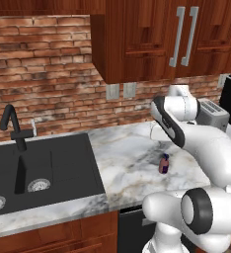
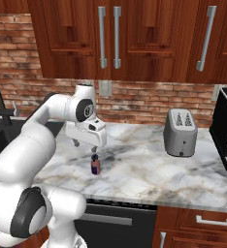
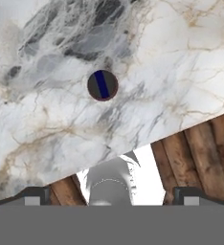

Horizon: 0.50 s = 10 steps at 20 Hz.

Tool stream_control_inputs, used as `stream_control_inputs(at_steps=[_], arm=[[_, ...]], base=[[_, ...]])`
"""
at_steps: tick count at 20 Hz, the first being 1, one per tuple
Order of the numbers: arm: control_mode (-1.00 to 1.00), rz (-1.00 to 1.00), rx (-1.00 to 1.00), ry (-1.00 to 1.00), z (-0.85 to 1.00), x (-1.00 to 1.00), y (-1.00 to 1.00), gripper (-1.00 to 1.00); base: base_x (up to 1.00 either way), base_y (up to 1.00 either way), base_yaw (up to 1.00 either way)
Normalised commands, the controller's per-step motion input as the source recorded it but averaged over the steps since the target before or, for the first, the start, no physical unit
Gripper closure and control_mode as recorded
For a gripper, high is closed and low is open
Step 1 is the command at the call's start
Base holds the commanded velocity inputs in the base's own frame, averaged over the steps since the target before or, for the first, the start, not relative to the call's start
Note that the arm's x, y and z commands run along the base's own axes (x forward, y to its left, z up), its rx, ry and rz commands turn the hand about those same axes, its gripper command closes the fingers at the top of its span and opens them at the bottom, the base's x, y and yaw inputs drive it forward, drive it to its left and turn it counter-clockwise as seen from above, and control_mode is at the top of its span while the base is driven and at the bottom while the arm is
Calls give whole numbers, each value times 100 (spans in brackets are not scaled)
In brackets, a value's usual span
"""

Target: There is a wine glass and glass cup on the dining counter. Place the wine bottle next to the wine glass and the juice bottle next to the glass cup.

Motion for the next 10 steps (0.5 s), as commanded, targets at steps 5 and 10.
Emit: stream_control_inputs(at_steps=[5, 10], arm=[[-100, 0, 0, -14, -15, 19, 0, -100], [-100, 0, 0, -19, -18, 15, 0, -100]], base=[[0, 0, 0], [0, 0, 0]])
